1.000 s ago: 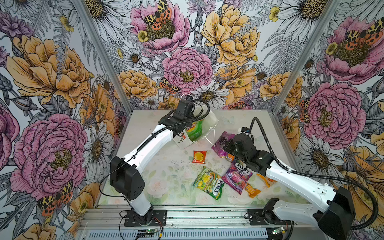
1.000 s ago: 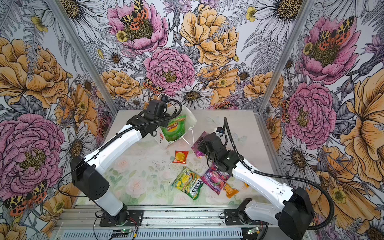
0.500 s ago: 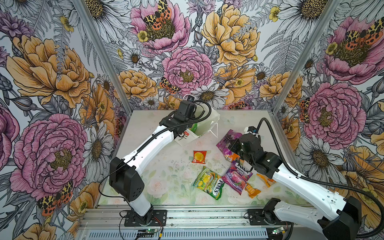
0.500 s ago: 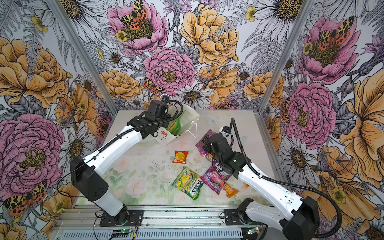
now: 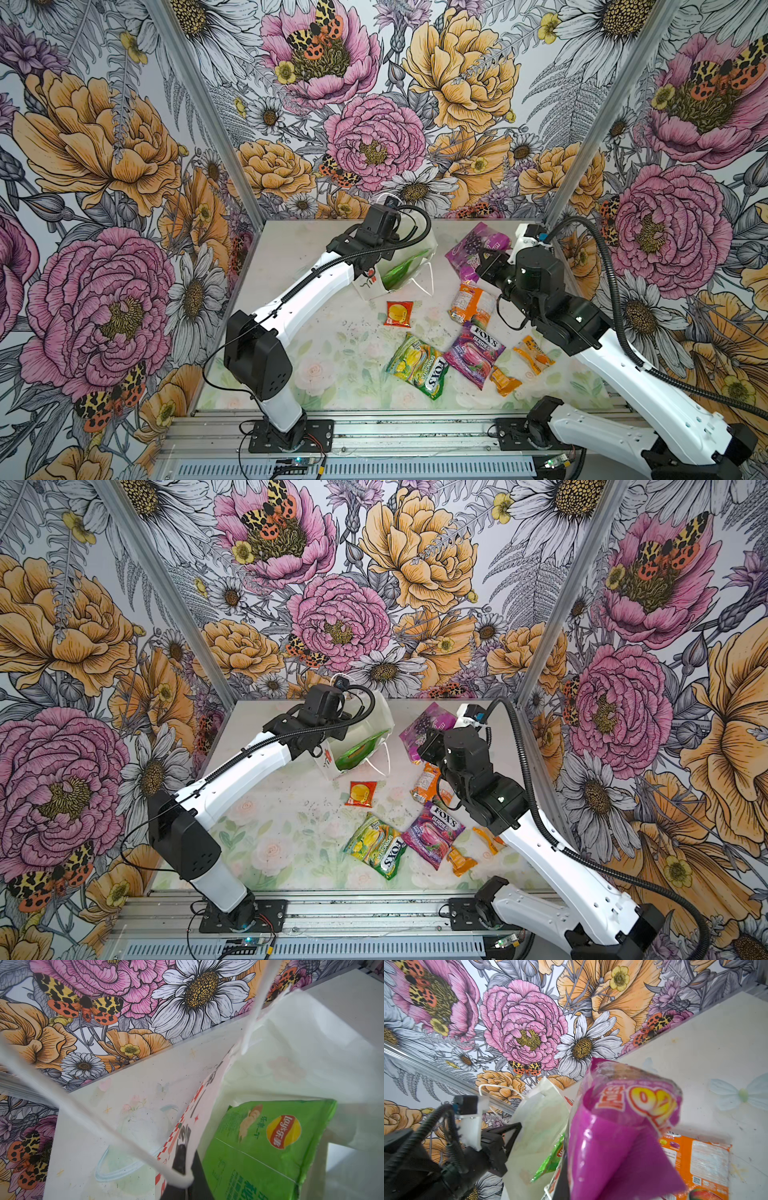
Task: Place the snacks into the paper bag
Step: 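Carry the purple candy bag toward the paper bag while the left gripper tilts it, then lower the purple candy bag into the paper bag opening with the right gripper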
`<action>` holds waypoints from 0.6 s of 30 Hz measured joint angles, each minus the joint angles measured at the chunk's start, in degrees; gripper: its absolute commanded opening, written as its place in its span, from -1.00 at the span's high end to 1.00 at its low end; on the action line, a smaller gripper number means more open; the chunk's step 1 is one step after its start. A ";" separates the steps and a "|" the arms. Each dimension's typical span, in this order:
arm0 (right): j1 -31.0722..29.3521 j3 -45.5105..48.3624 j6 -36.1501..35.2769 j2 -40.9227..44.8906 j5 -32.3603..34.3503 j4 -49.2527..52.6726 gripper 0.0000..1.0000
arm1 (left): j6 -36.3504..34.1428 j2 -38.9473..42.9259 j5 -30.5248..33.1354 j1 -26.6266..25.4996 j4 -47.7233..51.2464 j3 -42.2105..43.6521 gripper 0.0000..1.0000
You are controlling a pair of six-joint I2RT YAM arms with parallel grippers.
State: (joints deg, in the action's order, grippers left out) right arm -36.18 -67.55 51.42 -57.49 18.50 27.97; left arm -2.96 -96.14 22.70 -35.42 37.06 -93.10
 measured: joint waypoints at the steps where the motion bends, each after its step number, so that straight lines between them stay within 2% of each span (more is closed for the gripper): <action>1: 0.00 -1.03 -0.15 -0.09 -0.37 -0.02 1.00 | 0.02 -0.02 -0.04 -0.09 0.02 -0.02 1.00; 7: -1.31 -5.79 -0.55 -3.76 -4.35 -2.14 1.00 | 0.50 -0.02 -0.94 -0.09 0.39 -0.52 1.00; 18: -4.04 -5.90 1.66 -13.90 -14.64 -8.79 1.00 | 2.47 -0.09 -4.00 0.07 2.38 -1.84 1.00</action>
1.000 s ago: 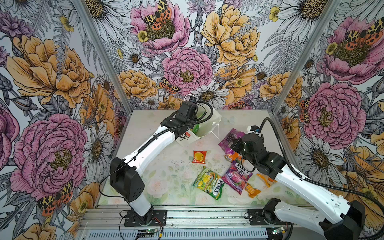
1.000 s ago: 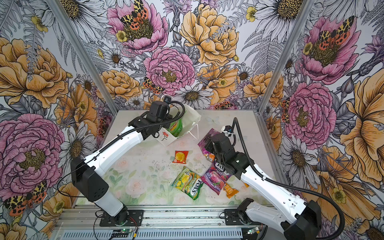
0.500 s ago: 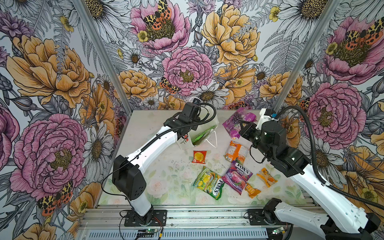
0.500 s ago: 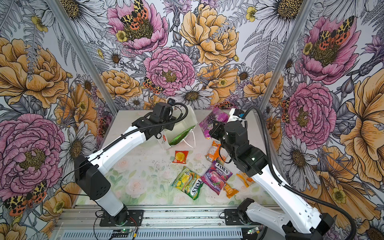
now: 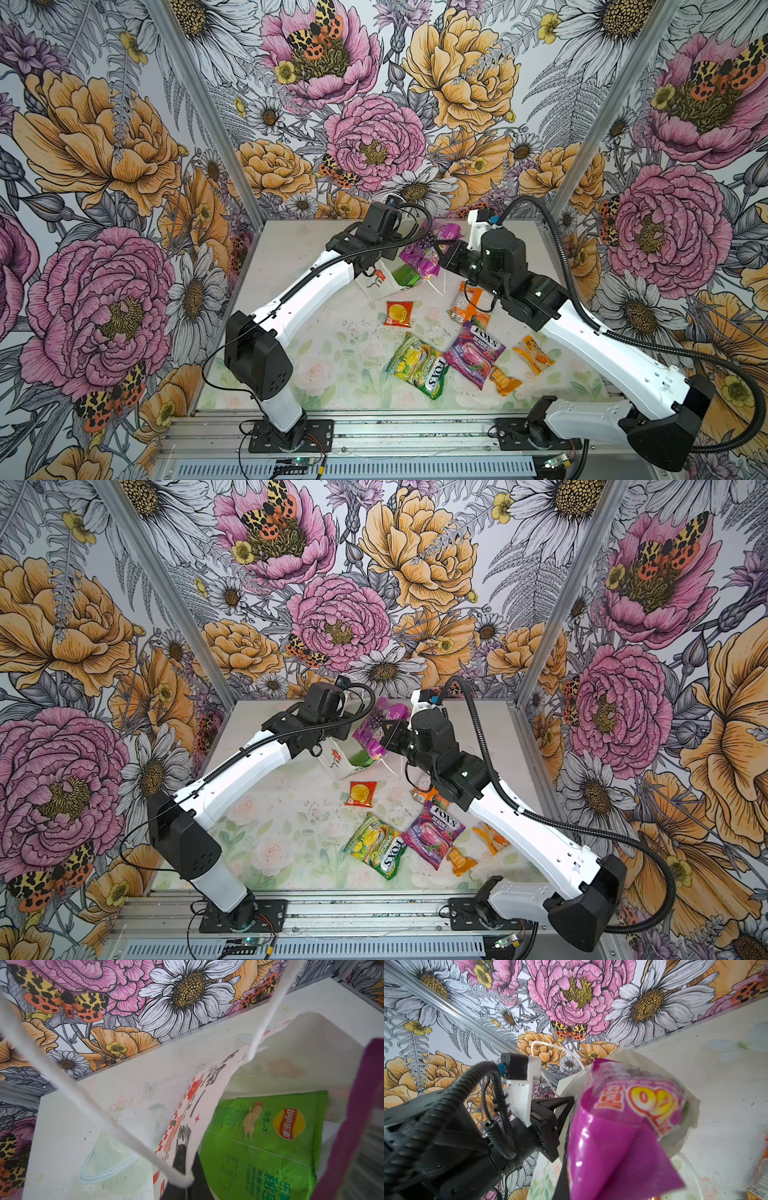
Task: Place the snacks into the paper bag
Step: 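Lower the purple candy bag into the paper bag opening with the right gripper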
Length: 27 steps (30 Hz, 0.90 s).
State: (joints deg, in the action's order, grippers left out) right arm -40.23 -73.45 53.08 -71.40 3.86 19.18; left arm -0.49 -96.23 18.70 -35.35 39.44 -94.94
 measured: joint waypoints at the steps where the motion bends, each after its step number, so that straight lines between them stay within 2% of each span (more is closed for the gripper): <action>1: -0.09 0.00 0.42 -0.52 -0.66 -0.66 1.00 | 0.15 0.00 -0.22 0.02 0.00 -0.02 1.00; 14: -0.46 1.05 5.16 -2.95 -2.12 -6.29 1.00 | 0.74 0.00 -1.68 1.03 0.35 -0.33 1.00; 27: -0.28 1.95 8.81 -9.57 -2.23 -8.72 1.00 | 0.79 0.00 -1.86 1.03 0.42 -0.37 1.00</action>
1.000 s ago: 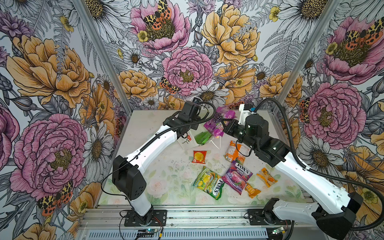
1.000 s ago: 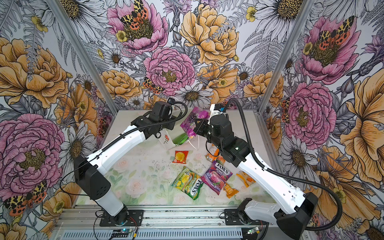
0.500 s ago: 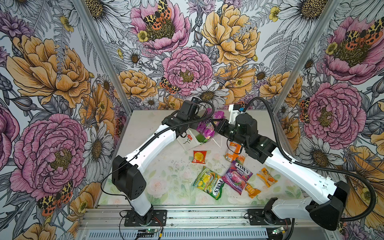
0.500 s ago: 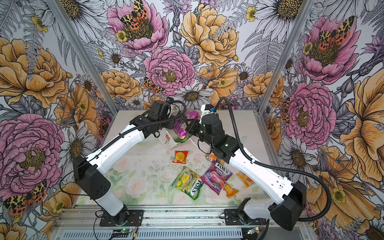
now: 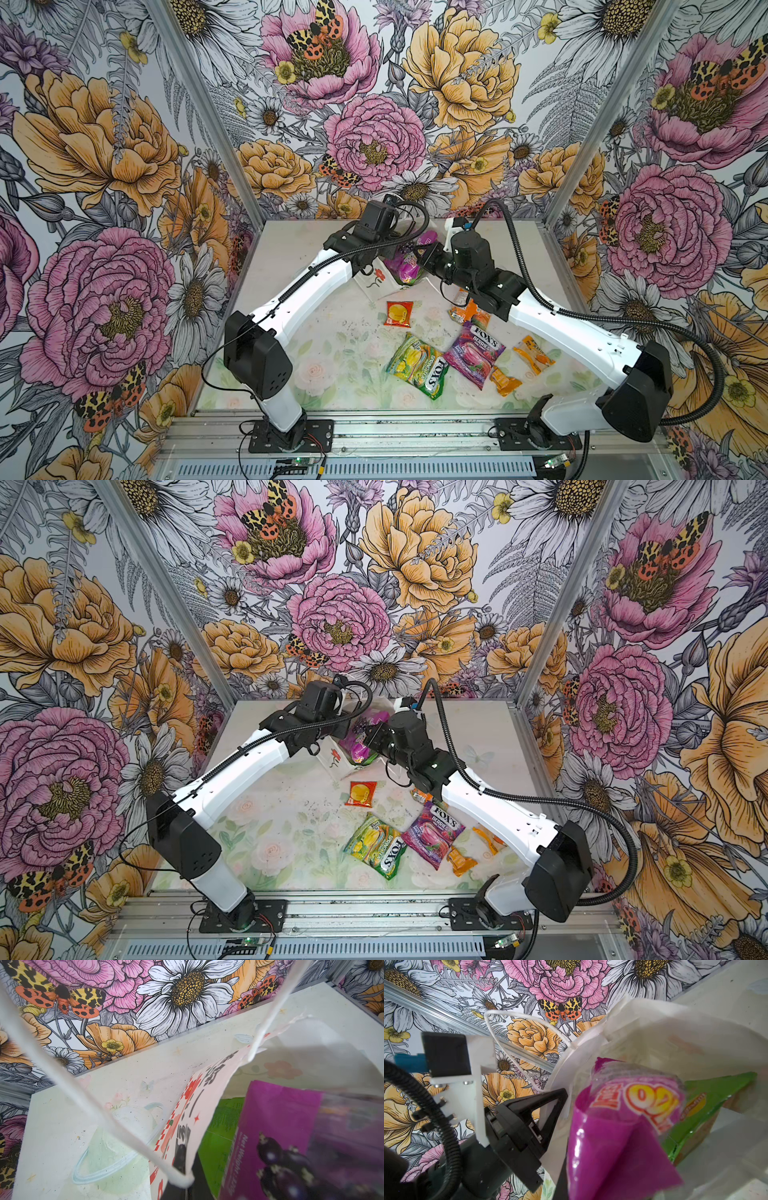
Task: Place the snacks into the paper bag
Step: 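Lower the purple candy bag into the paper bag opening with the right gripper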
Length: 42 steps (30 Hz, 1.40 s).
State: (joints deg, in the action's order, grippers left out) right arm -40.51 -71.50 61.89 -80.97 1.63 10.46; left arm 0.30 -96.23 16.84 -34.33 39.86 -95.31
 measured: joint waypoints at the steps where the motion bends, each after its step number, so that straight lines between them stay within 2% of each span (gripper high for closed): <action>1: 0.09 0.00 0.13 -0.31 -0.02 -0.33 1.00 | -0.02 0.00 -0.02 0.00 -0.02 0.00 1.00; 19: 1.16 -0.02 2.64 -9.27 2.38 -3.41 1.00 | 0.00 0.00 -0.94 0.00 0.15 -0.02 1.00; 36: 1.22 -6.19 7.10 -16.87 1.66 -2.84 1.00 | 0.42 0.00 -1.36 -0.44 0.22 -0.04 1.00; 42: 1.22 -10.25 7.76 -17.38 1.95 2.23 1.00 | 0.39 0.00 -1.36 -0.92 0.24 -0.04 1.00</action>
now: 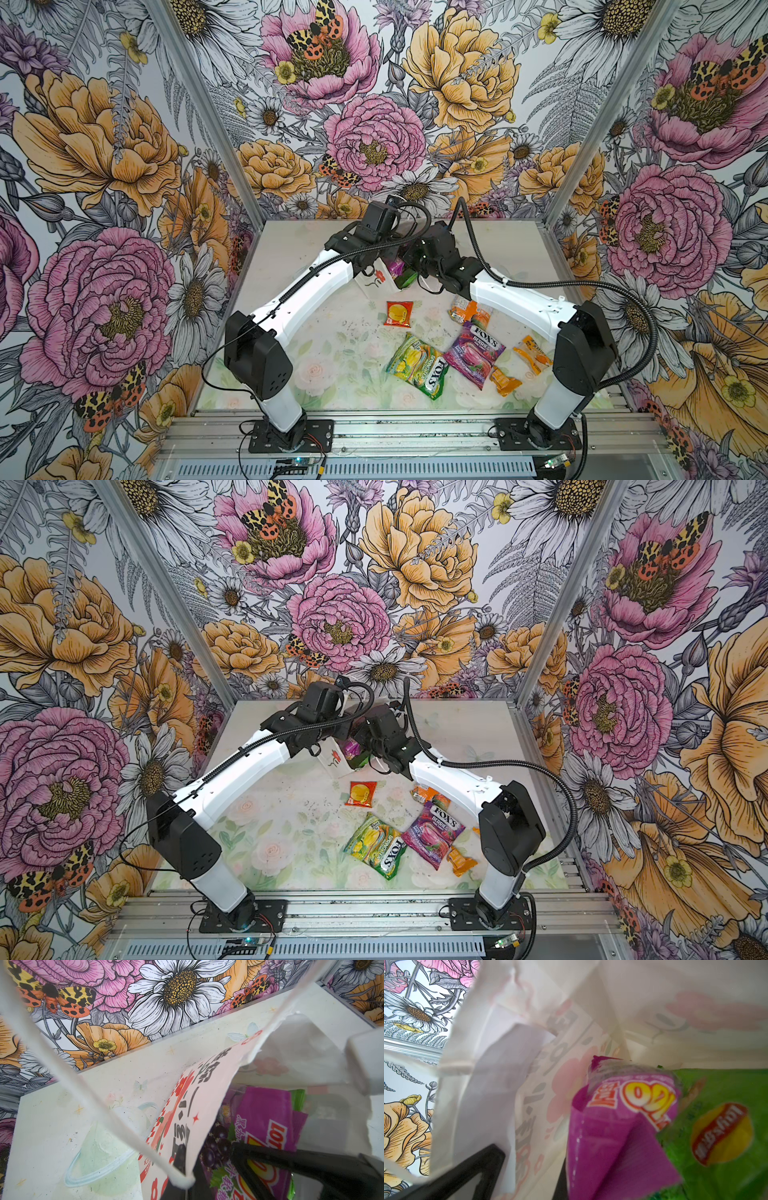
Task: Place the snacks into the paper bag
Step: 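Lower the purple candy bag into the paper bag opening with the right gripper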
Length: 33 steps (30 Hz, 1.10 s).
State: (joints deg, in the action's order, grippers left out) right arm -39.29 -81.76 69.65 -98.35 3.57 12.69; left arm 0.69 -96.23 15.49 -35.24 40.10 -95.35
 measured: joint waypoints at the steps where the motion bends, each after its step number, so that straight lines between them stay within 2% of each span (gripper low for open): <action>1: 0.00 -0.63 -0.02 0.00 0.24 0.92 1.00 | 0.00 0.00 0.00 -0.04 0.00 0.00 1.00; 13: 0.00 -4.50 -0.04 -0.85 0.55 7.28 1.00 | 0.02 0.00 0.00 -0.26 0.00 0.00 1.00; 33: -0.02 -4.70 1.68 -9.42 -4.31 -1.90 1.00 | 0.02 0.00 -0.13 -0.26 -0.02 0.00 1.00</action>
State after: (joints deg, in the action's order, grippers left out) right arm -39.31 -86.46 71.33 -107.77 -0.73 10.79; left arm 0.71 -96.23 15.35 -35.51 40.07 -95.35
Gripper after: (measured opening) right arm 0.047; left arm 0.049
